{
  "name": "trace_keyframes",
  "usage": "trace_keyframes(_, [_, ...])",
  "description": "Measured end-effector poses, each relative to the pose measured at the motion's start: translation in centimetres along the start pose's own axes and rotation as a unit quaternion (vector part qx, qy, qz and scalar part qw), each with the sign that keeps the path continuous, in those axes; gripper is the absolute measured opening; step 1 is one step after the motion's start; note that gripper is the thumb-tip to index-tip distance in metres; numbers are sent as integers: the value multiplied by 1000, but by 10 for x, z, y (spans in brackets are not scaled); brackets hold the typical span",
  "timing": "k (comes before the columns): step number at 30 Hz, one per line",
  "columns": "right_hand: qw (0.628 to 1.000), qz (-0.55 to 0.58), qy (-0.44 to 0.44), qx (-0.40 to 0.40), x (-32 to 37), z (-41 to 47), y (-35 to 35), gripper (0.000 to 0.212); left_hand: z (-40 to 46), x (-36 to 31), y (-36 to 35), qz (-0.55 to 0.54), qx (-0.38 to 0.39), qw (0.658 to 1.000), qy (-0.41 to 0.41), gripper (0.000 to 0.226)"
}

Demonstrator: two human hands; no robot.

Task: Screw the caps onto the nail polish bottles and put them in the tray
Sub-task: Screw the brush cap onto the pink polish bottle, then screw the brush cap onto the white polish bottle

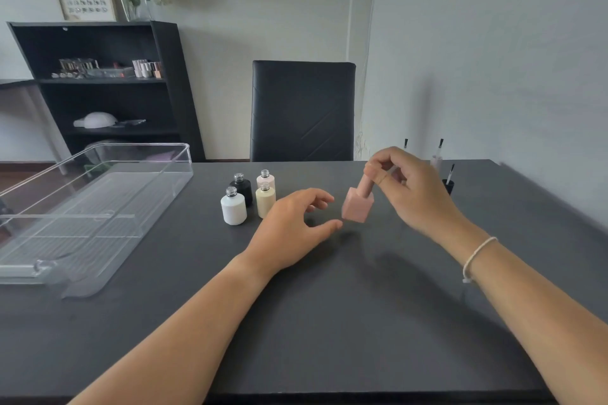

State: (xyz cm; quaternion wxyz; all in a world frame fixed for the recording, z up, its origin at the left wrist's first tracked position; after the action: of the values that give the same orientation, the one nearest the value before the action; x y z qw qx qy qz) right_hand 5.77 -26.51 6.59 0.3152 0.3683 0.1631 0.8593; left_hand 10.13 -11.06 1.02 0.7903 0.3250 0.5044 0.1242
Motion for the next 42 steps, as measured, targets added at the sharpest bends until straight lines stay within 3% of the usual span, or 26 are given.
trace_keyframes(7, [994, -100, -16, 51, -15, 48, -10, 13, 1, 0, -7, 112, 28, 993, -15, 29])
trace_keyframes(26, [980, -162, -84, 75, -46, 81, -47, 22, 2, -5, -7, 119, 6, 992, -39, 29])
trace_keyframes(34, [983, -162, -85, 25, -33, 64, -36, 36, 4, 0, -7, 115, 12, 993, -33, 27])
trace_keyframes(39, [990, -134, -28, -29, -7, 21, -12, 26, 3, -1, -5, 81, 12, 996, -24, 19])
trace_keyframes(42, [986, -135, -58, -77, -13, -11, 7, 21, -1, -4, 2, 42, -8, 999, -24, 13])
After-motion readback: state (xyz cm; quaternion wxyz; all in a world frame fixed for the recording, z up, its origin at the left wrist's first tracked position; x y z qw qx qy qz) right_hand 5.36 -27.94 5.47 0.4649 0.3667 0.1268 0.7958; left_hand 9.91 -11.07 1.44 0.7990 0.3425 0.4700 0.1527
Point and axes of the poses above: each hand's wrist, its own z-axis towards the middle knuckle, its own y-axis out of the back of the hand, x = y × z, the point moved 7 cm from there along z, towards the middle knuckle, and after that the axes turned 9 degrees about y, right-handed, at the moved point
